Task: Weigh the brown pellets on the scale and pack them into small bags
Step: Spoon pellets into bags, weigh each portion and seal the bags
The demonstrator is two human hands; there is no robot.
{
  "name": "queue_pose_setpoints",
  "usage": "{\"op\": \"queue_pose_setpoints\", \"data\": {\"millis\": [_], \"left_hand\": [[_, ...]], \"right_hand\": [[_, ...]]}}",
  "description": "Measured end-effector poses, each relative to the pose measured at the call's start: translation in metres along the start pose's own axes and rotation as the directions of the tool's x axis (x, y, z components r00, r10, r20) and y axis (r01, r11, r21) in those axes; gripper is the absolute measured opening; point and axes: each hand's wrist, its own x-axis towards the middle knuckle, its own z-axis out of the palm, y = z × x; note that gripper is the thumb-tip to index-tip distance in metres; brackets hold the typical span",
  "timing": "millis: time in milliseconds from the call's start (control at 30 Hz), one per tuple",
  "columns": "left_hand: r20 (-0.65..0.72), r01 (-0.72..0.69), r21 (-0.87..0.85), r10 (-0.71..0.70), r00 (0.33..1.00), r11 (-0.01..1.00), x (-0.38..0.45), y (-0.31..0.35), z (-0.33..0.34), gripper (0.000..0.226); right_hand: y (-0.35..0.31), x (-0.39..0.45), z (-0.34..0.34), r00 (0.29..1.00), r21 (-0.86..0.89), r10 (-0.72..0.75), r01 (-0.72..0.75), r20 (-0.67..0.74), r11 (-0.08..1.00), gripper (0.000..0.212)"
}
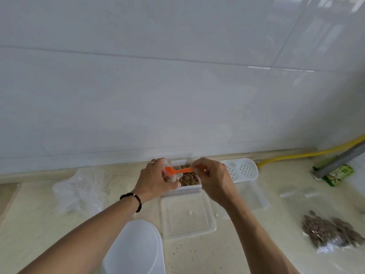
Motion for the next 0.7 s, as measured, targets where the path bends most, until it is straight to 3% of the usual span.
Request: {"op": "queue_pose_setpoints", "data": {"millis": [100,233,300,500,600,700], "left_hand": [[0.005,0.002,-0.009,-0.002,1.0,1.0,-0.001,-0.003,0.001,0.077],[-0.006,0.0,-0.022,0.0,1.0,1.0,-0.003,-0.008,0.0,0.088],[-0.018,-0.005,-0.006,0.005,1.0,1.0,-0.005,-0.012,-0.001,0.087],[-0.021,-0.001,0.04,0.002,1.0,0.999,-0.007,-0.023,-0.004,0.082],[-0.027,-0.01,0.075,0.012,1.0,0.997,-0.007,-0.026,-0.006,0.077],[-0.024,-0.022,0.094,0.024,0.999,0.995,-0.008,-0.03,-0.008,0.084]], "right_hand": [[0.0,0.001,-0.008,0.999,-0.006,-0.025,0.025,-0.039,1.0,0.016],[0.016,0.006,-0.016,0.952,0.204,0.202,-0.156,-0.23,0.967,0.02],[0.032,0.007,-0.013,0.913,0.178,0.281,-0.237,-0.296,0.955,0.02],[0.065,0.001,0.018,0.929,-0.139,0.323,-0.349,-0.179,0.927,0.017],[0.067,0.007,0.031,0.928,-0.115,0.361,-0.369,-0.089,0.922,0.02],[0.067,0.011,0.041,0.874,0.043,0.487,-0.486,0.007,0.873,0.022]]}}
